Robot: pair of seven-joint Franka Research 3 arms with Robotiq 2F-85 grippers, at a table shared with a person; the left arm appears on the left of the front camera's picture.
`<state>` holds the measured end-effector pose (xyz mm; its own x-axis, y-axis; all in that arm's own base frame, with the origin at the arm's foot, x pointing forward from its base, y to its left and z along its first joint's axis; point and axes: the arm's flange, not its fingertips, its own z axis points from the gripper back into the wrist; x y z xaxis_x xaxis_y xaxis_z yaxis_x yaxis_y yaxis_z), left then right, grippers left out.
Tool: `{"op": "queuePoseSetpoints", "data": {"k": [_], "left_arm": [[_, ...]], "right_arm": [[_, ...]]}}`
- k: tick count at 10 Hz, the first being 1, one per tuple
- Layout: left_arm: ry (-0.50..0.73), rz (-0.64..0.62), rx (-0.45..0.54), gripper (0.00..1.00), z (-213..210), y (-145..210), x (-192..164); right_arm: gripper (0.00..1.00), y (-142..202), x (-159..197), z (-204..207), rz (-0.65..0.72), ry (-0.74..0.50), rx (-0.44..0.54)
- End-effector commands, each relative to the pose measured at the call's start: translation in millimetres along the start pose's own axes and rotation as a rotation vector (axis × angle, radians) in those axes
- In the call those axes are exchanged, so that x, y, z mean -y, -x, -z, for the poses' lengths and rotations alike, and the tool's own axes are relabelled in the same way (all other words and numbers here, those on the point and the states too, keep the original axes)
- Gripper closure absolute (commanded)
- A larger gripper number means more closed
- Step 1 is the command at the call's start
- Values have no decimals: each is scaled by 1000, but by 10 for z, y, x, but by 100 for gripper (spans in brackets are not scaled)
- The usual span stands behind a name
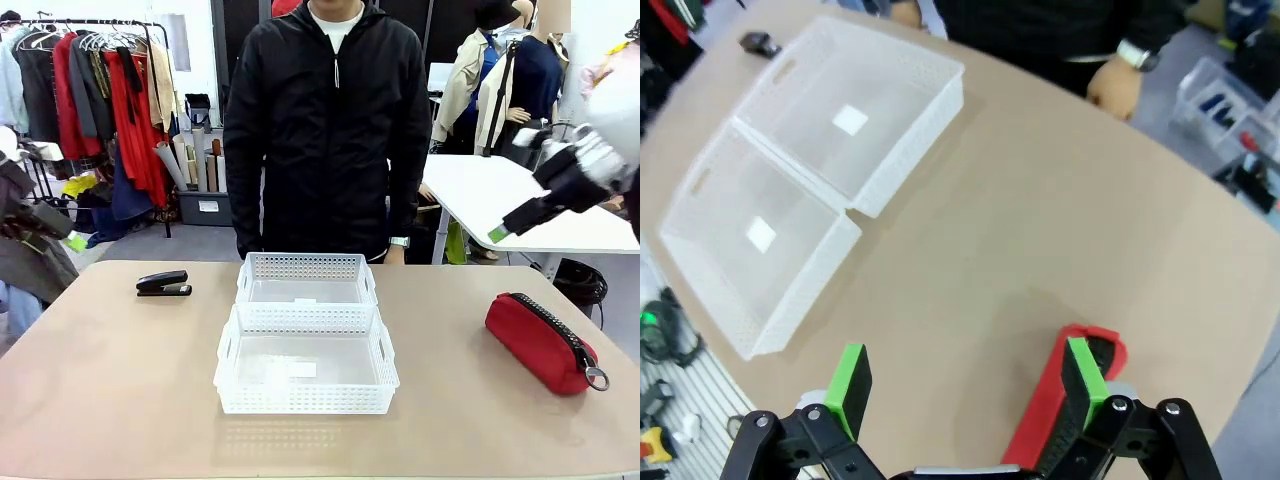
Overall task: Distribute items into two baskets.
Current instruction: Pick up the Pencil pouch that the person points to.
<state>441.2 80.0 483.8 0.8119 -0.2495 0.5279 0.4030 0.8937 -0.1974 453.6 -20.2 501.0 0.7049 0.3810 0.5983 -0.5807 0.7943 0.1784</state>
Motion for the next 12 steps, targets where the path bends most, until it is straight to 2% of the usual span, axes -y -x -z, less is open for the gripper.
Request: {"op": "queuePoseSetpoints", "data": {"k": [1,4,6,7,10,12], "left_arm": [[28,-29,50,0,-200,1,-31],[53,-82,133,0,-512,207,-249],[63,-108,152,0,-597,315,-344],[75,-122,193,0,-680,347,-376],[74,-114,247,0,-824,377,-384],[72,-112,251,0,-847,373,-386]], "right_arm": [[0,99,190,-281,27,-59,93],[0,320,337,-670,84,-44,130],[0,463,498,-823,108,-89,152],[0,550,556,-899,125,-98,170],[0,774,677,-1075,174,-71,209],[0,835,689,-1079,191,-74,193]]}}
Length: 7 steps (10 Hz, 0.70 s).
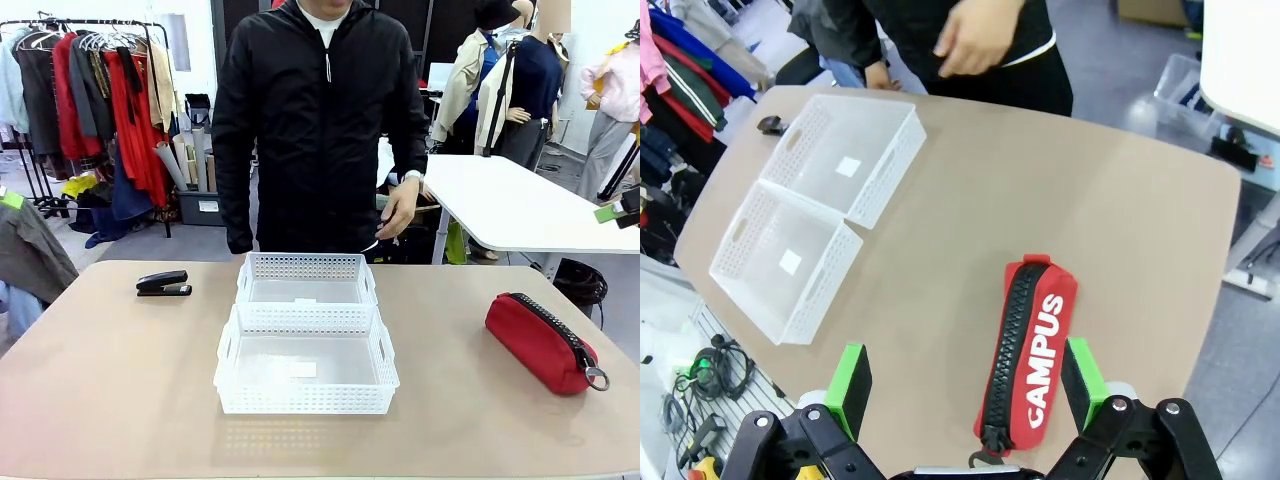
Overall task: Distribute items into two baskets.
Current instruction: Pick up the Pencil pouch that the person points to.
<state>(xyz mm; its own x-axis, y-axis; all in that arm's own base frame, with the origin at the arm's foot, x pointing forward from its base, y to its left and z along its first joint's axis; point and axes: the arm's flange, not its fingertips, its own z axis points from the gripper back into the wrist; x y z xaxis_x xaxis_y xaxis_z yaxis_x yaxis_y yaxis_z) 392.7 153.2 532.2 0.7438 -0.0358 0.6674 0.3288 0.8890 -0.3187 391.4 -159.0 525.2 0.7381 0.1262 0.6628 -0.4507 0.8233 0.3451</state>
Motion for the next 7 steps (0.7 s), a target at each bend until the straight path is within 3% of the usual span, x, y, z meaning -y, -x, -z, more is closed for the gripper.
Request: {"op": "queuePoseSetpoints", "data": {"k": [1,7], "left_arm": [[21,20,18,0,24,51,-30],[1,2,1,0,0,1,1]], "right_arm": [[0,33,-15,-8,-17,-34,35],[0,14,5,-8,4,-3,-1]]}}
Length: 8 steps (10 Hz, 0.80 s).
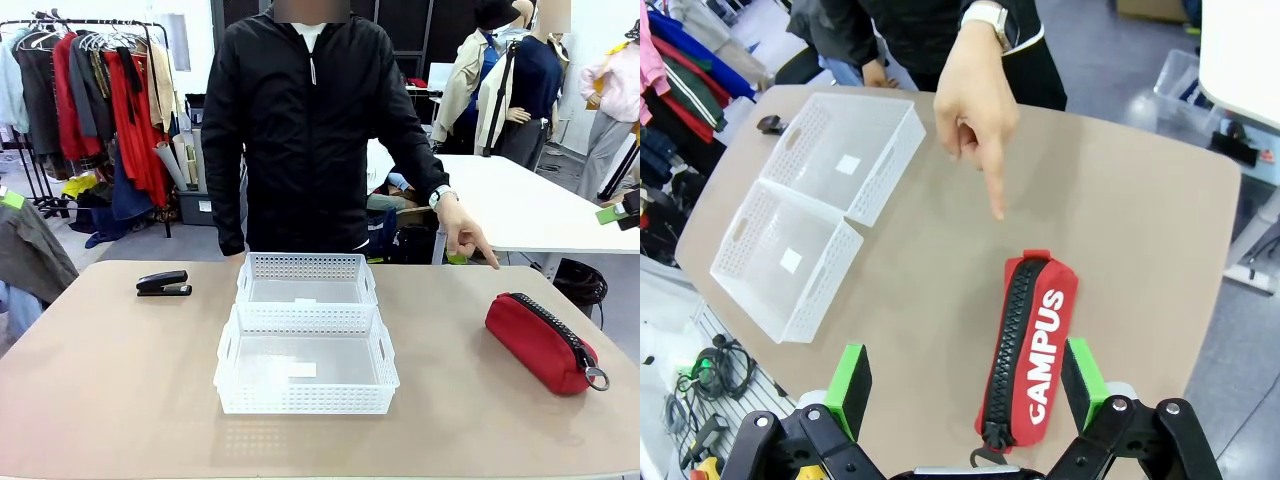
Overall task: Distribute items into two baskets.
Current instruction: Pick up the Pencil pouch that the person points to.
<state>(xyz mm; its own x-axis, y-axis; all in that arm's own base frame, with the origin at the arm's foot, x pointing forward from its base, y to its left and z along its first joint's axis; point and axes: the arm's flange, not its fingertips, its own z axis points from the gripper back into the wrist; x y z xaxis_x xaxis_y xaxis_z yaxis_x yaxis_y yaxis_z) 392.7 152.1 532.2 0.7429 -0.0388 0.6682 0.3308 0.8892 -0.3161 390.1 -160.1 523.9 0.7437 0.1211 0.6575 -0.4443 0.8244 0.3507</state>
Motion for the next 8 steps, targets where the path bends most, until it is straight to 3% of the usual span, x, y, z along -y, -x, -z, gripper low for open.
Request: {"op": "queuePoseSetpoints", "data": {"k": [1,8], "left_arm": [[1,-2,1,0,-5,1,-8],[1,-2,1,0,-5,1,-8]], "right_arm": [[0,-5,-2,-4,-5,-3,3],[0,-5,-2,-4,-5,-3,3]]}}
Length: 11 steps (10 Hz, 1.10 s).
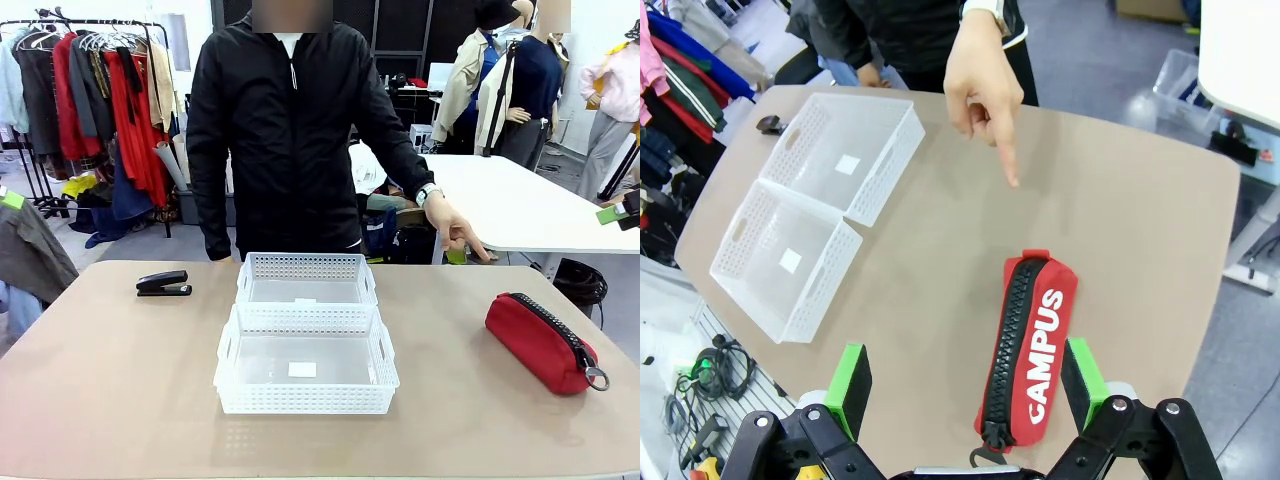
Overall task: Distribute items into two baskets.
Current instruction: Pick up the Pencil pouch that the person points to.
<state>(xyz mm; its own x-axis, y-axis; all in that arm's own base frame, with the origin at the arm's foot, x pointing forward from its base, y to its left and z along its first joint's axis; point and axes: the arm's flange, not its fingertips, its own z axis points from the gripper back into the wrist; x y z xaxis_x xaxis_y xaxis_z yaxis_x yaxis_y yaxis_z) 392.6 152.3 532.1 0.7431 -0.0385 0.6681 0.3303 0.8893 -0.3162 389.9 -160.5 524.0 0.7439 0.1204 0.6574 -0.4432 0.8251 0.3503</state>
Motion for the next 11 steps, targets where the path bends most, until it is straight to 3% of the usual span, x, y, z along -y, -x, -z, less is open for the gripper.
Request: {"op": "queuePoseSetpoints", "data": {"k": [1,11], "left_arm": [[2,-1,1,0,-4,1,-7],[2,-1,1,0,-4,1,-7]], "right_arm": [[0,-7,-4,0,-6,-4,2],[0,-7,-4,0,-6,-4,2]]}}
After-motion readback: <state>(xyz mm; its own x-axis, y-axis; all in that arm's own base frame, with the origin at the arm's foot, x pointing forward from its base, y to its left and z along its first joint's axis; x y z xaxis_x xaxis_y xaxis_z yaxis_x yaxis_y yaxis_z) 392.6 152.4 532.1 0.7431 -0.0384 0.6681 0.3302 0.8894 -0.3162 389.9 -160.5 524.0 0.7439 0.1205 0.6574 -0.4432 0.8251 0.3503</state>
